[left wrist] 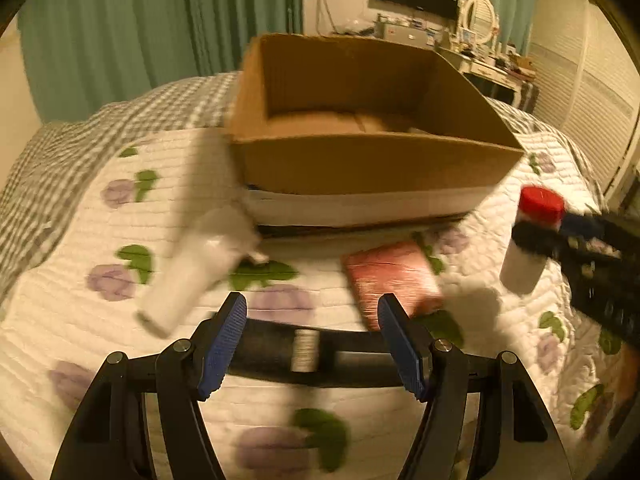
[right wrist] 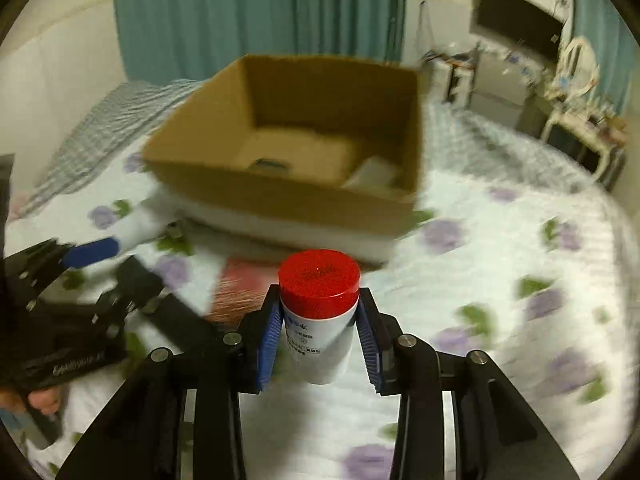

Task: Organize rigid objects
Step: 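Grasp the red-capped white bottle upright with the right tool, then grasp the pink rose card case with the left tool while the right holds the bottle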

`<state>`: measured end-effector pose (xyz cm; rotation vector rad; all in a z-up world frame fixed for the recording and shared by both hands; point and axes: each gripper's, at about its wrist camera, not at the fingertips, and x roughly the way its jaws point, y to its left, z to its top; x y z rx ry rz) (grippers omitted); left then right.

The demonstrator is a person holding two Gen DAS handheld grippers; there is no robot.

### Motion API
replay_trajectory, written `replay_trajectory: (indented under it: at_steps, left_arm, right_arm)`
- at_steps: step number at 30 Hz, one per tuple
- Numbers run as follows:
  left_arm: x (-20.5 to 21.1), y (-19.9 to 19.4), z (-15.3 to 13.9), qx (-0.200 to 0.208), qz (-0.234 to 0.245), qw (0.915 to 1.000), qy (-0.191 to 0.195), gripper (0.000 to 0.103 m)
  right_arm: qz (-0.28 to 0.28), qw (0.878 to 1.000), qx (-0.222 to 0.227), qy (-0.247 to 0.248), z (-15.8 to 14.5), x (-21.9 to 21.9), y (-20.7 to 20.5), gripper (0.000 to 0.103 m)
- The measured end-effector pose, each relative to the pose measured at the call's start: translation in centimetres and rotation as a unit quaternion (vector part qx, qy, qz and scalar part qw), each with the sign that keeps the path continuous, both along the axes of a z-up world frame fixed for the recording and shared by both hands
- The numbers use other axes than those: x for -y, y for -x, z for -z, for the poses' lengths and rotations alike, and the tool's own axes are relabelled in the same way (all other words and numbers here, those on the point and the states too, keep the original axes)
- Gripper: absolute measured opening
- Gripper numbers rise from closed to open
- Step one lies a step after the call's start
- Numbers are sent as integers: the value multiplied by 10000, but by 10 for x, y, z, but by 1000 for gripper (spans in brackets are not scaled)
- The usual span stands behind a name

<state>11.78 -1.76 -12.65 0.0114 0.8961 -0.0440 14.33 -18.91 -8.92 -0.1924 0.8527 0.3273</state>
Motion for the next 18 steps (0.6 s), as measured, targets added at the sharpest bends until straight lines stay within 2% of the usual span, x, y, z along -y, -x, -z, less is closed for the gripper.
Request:
replay_trajectory:
  at_steps: [2,7,9,11,14,16,18]
  left_arm:
    - [13,-5,5,-81,69,9999,44,71]
    - [46,-24,25,-389,245,9989,106,71]
    - [53,-33,35,-536,256,9981,168,71]
    - [58,-44,45,-706,131,9973,171,73]
    - [55,-57,52,-735,-90,9965,394,78]
    - [57,-65,57,-771,-145,9964,309,79]
    - [65,-67,59,-703,-171,9974,57,80]
  right_arm:
    - [74,9998,-37,188,-1,8,-7,36]
    - [227,9987,-458,26,25,21,-22,36]
    - [236,9986,-467,8,29,20,-23,36]
    - [238,9987,-458,-21,28,23,-24,36]
    - [249,9985,-488,-92,31,24,-25,36]
    - [257,9984,-495,-118,31,25,-25,36]
    - [257,9984,-494,-100,33,23,-26,36]
